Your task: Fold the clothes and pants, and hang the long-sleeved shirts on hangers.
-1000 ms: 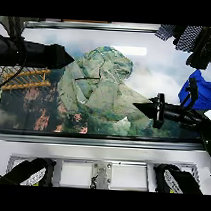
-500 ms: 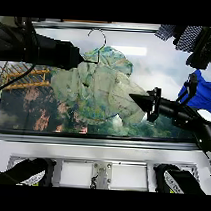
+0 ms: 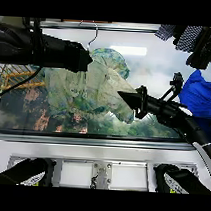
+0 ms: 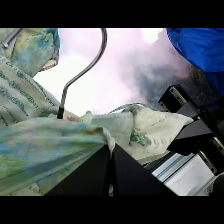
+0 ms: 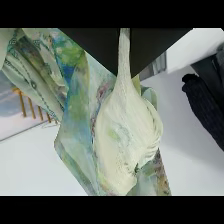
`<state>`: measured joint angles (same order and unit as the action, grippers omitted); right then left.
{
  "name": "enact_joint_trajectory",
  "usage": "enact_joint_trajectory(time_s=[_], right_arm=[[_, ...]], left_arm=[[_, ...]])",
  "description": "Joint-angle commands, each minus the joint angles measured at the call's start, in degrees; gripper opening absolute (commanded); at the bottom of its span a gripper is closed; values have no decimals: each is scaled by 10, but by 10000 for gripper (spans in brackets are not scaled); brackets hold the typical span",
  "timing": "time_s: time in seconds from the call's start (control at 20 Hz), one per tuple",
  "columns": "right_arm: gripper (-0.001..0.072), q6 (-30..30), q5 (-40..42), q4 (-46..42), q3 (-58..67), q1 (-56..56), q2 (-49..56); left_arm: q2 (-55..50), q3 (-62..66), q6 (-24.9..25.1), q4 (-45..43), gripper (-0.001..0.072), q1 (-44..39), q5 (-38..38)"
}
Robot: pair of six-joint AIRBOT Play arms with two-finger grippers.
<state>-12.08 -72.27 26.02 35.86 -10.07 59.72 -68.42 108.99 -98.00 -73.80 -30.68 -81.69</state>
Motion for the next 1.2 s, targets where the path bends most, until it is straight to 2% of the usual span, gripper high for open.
enact_joint_trajectory(time_s=[0.0, 0.05, 0.1, 0.15, 0.2, 0.4, 0.65, 0.75, 0.8, 0.9, 1.15], right_arm=[[7, -14, -2, 23, 0, -10, 7], [7, -14, -2, 23, 0, -10, 7], [7, -15, -2, 23, 0, -10, 7], [7, -15, -2, 23, 0, -10, 7], [7, -15, -2, 23, 0, -10, 7], [7, -15, -2, 23, 0, -10, 7], [7, -17, 10, 23, 1, -4, 2], [7, -17, 51, 20, 6, 13, -18], [7, -16, 78, 10, 12, 30, -35], [7, -14, 133, -8, 26, 70, -74], [7, 16, 251, -61, 69, 218, -161]], left_arm=[[0, 0, 1, -1, 9, -2, -9], [1, 0, 1, -1, 17, -2, -9], [2, 0, 1, -1, 232, -2, -8], [4, 0, 1, -1, 525, -2, -8], [9, 0, 1, -1, 574, -2, -8], [43, 0, 0, -2, 573, -2, -2], [87, 0, -5, -16, 572, -2, -3], [100, 0, -23, -53, 565, -2, -7], [105, 0, -27, -68, 401, -2, -9], [110, 0, -27, -77, 9, -2, -7], [110, -35, -27, -77, 8, -2, 10]])
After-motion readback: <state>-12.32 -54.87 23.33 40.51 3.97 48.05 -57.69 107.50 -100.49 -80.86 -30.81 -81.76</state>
